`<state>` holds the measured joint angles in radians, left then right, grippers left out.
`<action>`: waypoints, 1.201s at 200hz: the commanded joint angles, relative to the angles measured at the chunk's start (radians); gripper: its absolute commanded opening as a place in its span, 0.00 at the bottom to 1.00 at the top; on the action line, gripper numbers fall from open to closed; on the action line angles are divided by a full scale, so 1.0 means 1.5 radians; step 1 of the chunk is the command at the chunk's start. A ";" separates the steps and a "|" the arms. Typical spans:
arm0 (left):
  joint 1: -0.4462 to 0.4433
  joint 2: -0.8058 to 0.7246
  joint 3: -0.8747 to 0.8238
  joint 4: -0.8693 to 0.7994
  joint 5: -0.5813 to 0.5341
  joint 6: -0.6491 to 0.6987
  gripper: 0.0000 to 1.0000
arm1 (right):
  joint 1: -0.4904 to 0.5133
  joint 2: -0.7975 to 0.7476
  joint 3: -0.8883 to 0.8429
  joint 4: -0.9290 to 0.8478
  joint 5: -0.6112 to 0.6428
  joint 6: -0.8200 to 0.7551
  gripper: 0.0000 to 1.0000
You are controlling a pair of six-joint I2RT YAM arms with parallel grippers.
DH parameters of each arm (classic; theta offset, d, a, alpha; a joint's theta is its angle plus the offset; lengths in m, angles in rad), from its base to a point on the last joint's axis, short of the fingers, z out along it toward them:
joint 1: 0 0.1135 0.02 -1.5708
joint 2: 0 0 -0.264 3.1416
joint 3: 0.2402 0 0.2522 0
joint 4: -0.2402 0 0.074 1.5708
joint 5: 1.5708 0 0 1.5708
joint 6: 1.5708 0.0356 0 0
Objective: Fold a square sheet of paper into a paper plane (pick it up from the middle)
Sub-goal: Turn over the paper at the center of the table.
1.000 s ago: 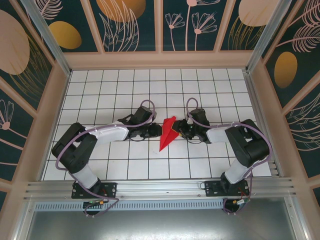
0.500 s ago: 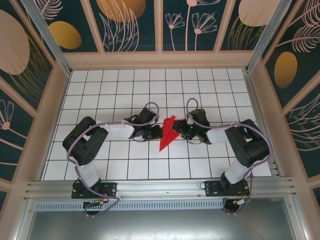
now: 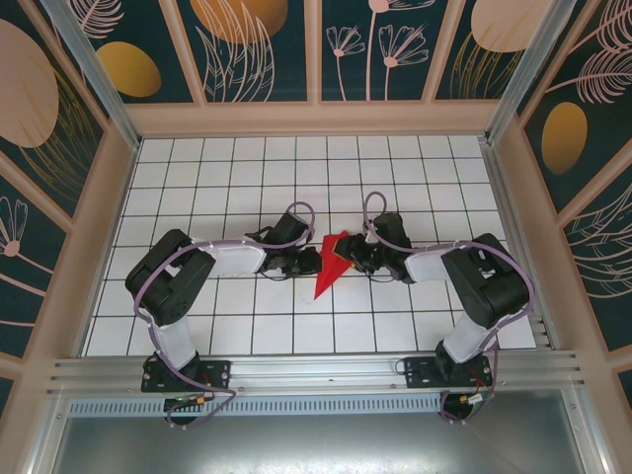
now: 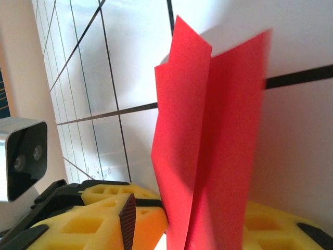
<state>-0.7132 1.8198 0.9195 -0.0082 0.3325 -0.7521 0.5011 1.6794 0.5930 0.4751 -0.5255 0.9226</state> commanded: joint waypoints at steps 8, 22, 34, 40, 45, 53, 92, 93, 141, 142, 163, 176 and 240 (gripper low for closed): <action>0.000 0.001 0.011 -0.017 0.001 0.000 0.18 | 0.010 0.025 0.029 0.015 -0.014 -0.016 0.41; 0.000 0.000 0.011 -0.018 0.000 0.001 0.18 | 0.014 0.032 0.033 0.019 -0.016 -0.015 0.40; 0.000 0.001 0.011 -0.019 0.000 -0.001 0.18 | 0.016 0.037 0.036 0.018 -0.015 -0.015 0.39; 0.000 0.002 0.011 -0.018 0.000 -0.001 0.18 | 0.017 0.038 0.037 0.018 -0.015 -0.016 0.38; 0.000 0.001 0.010 -0.018 0.000 -0.001 0.18 | 0.018 0.040 0.038 0.016 -0.014 -0.015 0.37; -0.001 -0.002 0.008 -0.017 -0.003 -0.002 0.18 | 0.019 0.041 0.039 0.015 -0.012 -0.016 0.37; 0.000 -0.011 0.010 -0.019 -0.008 0.000 0.18 | 0.020 0.043 0.044 0.000 -0.001 -0.023 0.25; 0.000 -0.011 0.010 -0.019 -0.009 0.000 0.18 | 0.020 0.042 0.045 -0.001 -0.001 -0.023 0.25; 0.000 -0.085 -0.020 0.005 -0.063 -0.015 0.20 | 0.020 0.003 0.098 -0.129 0.038 -0.091 0.11; -0.001 -0.088 -0.022 0.006 -0.064 -0.016 0.20 | 0.020 0.002 0.099 -0.132 0.040 -0.093 0.11; 0.000 -0.124 -0.037 0.019 -0.099 -0.025 0.22 | 0.021 -0.004 0.133 -0.205 0.068 -0.119 0.11; 0.000 -0.144 -0.046 0.030 -0.117 -0.033 0.23 | 0.021 -0.001 0.154 -0.247 0.079 -0.118 0.11; -0.001 -0.185 -0.059 0.046 -0.104 -0.042 0.26 | 0.040 -0.004 0.237 -0.386 0.176 -0.051 0.11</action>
<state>-0.7132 1.5654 0.8387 0.0509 0.1768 -0.8082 0.5362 1.7081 0.8993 0.0101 -0.3290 0.8047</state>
